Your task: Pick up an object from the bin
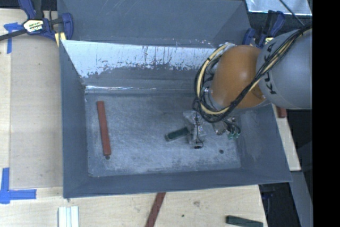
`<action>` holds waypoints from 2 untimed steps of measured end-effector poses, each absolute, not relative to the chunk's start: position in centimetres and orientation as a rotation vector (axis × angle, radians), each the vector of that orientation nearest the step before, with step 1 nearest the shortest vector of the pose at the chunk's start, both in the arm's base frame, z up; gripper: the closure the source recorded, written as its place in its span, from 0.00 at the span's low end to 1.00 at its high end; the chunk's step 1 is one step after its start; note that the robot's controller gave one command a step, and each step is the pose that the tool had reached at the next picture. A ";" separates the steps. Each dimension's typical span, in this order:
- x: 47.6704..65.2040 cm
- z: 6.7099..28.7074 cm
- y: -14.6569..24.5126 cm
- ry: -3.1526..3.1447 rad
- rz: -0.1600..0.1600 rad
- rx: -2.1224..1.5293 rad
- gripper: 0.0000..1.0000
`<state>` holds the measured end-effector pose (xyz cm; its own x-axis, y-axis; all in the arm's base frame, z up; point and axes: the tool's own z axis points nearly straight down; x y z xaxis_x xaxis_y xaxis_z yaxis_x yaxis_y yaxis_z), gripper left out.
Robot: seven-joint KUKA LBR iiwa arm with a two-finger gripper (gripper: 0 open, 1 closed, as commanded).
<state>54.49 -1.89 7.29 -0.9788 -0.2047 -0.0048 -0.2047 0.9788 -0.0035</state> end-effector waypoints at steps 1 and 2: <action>52.1 27.4 -1.1 3.125 0.000 -0.321 1.00; 51.4 34.1 -0.9 3.124 0.000 -0.320 1.00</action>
Offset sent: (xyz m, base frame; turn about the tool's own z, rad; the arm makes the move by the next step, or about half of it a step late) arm 0.0000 0.0000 0.0000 0.0000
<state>51.41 -0.88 34.12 -0.9792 -0.2029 -0.0010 -0.2029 0.9792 -0.0002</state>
